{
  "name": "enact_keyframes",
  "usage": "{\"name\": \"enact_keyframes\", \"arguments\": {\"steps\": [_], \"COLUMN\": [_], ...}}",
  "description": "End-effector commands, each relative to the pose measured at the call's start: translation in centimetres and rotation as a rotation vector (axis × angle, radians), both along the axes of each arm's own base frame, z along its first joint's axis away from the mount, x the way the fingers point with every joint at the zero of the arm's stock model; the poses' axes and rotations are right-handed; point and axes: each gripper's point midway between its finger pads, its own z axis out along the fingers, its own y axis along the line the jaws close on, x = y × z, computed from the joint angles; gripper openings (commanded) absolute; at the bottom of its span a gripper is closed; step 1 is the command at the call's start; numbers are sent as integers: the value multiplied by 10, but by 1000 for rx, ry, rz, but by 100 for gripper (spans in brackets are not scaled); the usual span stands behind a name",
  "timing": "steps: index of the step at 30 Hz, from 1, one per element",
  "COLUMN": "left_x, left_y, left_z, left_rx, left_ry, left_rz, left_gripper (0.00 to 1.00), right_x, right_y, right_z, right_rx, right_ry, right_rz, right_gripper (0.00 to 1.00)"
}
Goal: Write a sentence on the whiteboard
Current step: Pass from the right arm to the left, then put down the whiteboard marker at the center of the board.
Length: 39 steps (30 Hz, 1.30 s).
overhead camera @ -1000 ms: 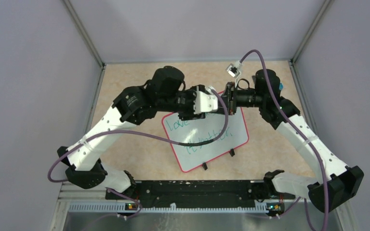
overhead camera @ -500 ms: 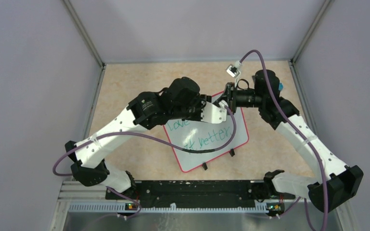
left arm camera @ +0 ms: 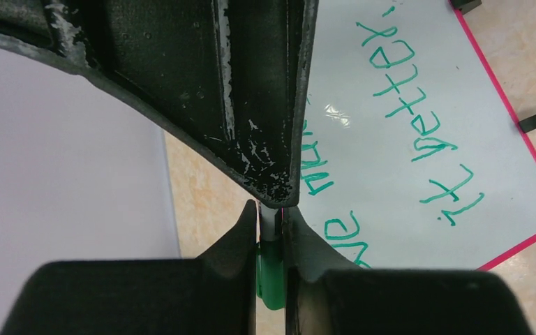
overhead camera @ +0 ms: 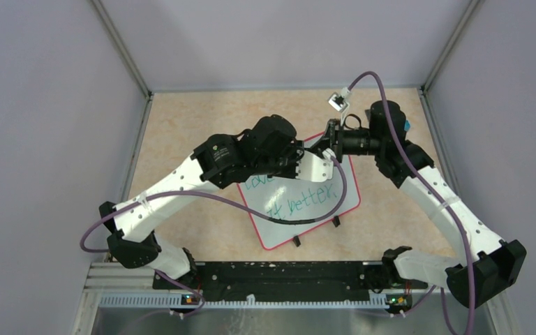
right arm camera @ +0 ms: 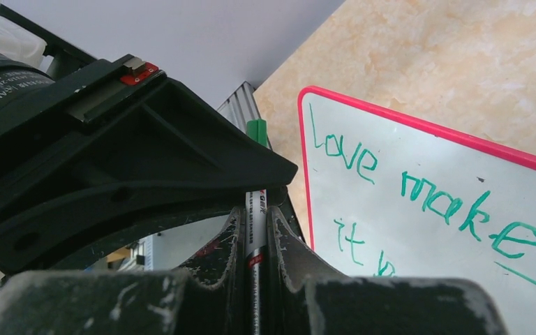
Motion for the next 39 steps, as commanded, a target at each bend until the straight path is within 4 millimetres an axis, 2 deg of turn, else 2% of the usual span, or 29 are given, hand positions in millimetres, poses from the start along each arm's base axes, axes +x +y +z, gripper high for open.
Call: {"name": "enact_keyframes", "arguments": {"steps": [1, 4, 7, 10, 13, 16, 20, 25, 29, 34, 37, 39], "left_x": [3, 8, 19, 37, 66, 100, 137, 174, 178, 156, 141, 131], "left_y": [-6, -1, 8, 23, 47, 80, 131, 215, 275, 321, 336, 338], "left_z": [12, 15, 26, 36, 35, 28, 12, -28, -67, -134, -173, -195], "left_rx": [-76, -117, -195, -269, -325, -389, -465, -546, -556, -470, -404, -374], "left_ry": [2, 42, 99, 159, 235, 302, 405, 544, 627, 707, 736, 762], "left_rz": [42, 80, 141, 216, 336, 484, 665, 908, 1059, 1197, 1260, 1274], "left_gripper": [8, 0, 0, 0, 0, 0, 0, 0, 0, 0, 0, 0], "right_x": [-7, -2, 6, 15, 27, 36, 42, 54, 61, 62, 62, 61], "right_y": [0, -3, -7, -15, -26, -37, -49, -70, -89, -112, -121, -125], "right_z": [16, 22, 32, 41, 52, 62, 60, 46, 29, 8, -1, -5], "right_rx": [30, 21, 20, 26, 38, 50, 35, 1, -61, -127, -175, -202], "right_ry": [-56, -88, -115, -128, -148, -180, -188, -177, -195, -206, -240, -264], "right_rz": [15, -8, -42, -75, -122, -153, -181, -225, -263, -316, -349, -372], "right_gripper": [6, 26, 47, 63, 68, 70, 73, 76, 79, 81, 82, 82]}}
